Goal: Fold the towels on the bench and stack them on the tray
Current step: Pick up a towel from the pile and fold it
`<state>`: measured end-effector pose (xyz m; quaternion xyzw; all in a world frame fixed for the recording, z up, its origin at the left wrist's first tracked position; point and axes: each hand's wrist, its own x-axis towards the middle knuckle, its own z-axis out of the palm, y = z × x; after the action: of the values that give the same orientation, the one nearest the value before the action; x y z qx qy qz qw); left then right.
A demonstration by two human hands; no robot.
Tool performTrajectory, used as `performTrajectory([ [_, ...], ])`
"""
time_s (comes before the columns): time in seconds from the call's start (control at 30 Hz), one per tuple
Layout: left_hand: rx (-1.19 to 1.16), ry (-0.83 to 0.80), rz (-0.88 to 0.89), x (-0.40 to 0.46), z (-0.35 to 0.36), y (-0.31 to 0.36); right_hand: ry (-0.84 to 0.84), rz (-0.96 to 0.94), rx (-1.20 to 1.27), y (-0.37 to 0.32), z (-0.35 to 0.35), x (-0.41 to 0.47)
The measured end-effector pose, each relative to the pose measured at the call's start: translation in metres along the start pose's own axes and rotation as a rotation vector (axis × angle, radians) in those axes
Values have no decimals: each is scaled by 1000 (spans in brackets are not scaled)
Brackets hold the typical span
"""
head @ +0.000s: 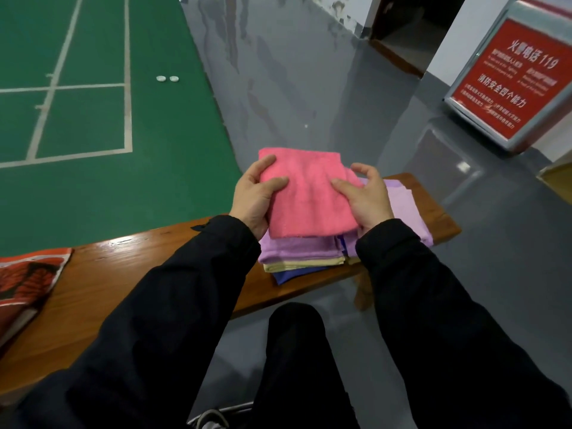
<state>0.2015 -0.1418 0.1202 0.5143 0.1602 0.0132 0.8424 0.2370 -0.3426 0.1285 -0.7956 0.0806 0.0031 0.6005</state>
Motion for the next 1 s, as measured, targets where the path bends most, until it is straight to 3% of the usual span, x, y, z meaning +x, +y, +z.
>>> performTrajectory([
  [0.07,460,56,-25,7,-10,-24,11,-33,-421,15,2,-2],
  [0.13,874,37,-49,4,-21,-47,100,-214,-681,25,5,-11],
  [0.23,1069,-19,55,-5,-35,-68,-7,-548,-864,35,13,-17],
  [0.3,1126,-58,77,-7,-39,-72,-202,-649,-1116,50,22,-18],
  [0.37,1135,-57,56,-9,-38,-68,-268,-649,-1271,62,32,-22],
  [0.43,1080,-7,125,-12,-38,-65,-232,-682,-1236,66,37,-23],
  [0.5,986,88,207,-17,-38,-63,-182,-856,-1189,62,42,-24],
  [0.57,966,115,221,-22,-39,-63,-296,-977,-1199,56,49,-25],
  [0.63,1006,99,192,-26,-43,-69,-471,-810,-1355,51,56,-29],
  [0.77,931,160,171,-26,-48,-72,-220,-510,-1670,37,46,-31],
  [0.83,951,118,149,-24,-47,-73,-116,-487,-1639,37,39,-26],
  [0.9,973,80,106,-23,-48,-73,-120,-650,-1500,41,39,-24],
  [0.97,1039,90,115,-21,-50,-78,-259,-894,-1342,47,46,-24],
  [1.0,1120,97,134,-19,-52,-81,-360,-913,-1341,50,50,-25],
])
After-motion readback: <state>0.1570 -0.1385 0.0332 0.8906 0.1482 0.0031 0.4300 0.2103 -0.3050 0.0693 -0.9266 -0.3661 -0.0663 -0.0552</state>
